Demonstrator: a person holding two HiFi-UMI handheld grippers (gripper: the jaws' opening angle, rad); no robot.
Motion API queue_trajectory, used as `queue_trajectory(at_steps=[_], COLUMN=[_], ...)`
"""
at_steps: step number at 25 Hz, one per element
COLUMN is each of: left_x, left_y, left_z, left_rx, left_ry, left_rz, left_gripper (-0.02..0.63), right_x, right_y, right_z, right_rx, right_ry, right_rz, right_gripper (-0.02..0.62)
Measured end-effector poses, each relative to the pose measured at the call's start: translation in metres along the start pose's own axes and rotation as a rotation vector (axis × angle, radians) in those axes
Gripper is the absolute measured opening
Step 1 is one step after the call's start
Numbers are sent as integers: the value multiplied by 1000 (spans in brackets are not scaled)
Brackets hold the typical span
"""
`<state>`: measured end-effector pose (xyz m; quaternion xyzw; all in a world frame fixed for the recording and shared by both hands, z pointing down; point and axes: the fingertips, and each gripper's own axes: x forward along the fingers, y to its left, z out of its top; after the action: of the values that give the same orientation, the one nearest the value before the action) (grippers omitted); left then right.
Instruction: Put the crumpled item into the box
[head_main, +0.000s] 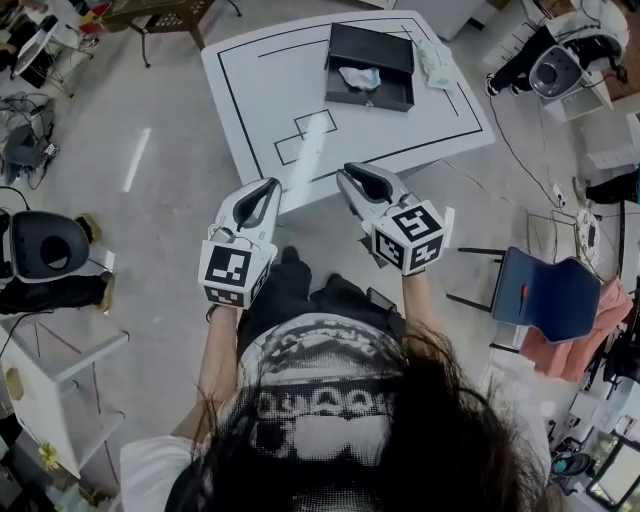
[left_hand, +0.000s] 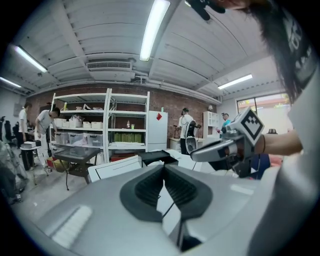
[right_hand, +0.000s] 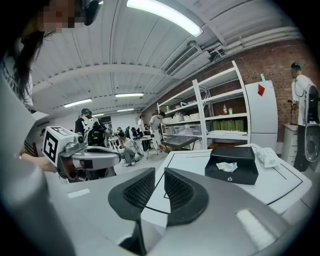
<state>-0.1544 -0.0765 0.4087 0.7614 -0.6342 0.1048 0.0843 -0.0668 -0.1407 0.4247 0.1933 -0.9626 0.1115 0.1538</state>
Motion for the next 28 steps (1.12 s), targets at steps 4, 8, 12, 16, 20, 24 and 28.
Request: queue_trajectory(at_steps=[4, 8, 12, 16, 20, 24, 28], left_x=[-8, -14, -20, -27, -33, -36, -36], left_y=[-21, -51, -81, -100, -113, -122, -132], left_z=[0, 0, 1, -2, -4, -5, -2], left_rx=[-2, 0, -3, -4, -5, -3, 5], left_ry=[3, 1, -4, -1, -2, 0, -2], left_rz=[33, 55, 69, 92, 118, 137, 147], left_gripper=[0, 0, 0, 0, 0, 0, 0], right_x=[-27, -57, -82, -100, -113, -120, -127], right_y=[-3, -6, -9, -7, -5, -5, -7], right_z=[-6, -16, -28, -36, -42, -46, -48], right_rx=[8, 14, 9, -1, -14, -21, -21], right_ry=[-19, -34, -37, -39, -39, -40, -46], right_rz=[12, 25, 35, 58, 80, 99, 114], right_gripper=[43, 11, 2, 0, 0, 0, 0])
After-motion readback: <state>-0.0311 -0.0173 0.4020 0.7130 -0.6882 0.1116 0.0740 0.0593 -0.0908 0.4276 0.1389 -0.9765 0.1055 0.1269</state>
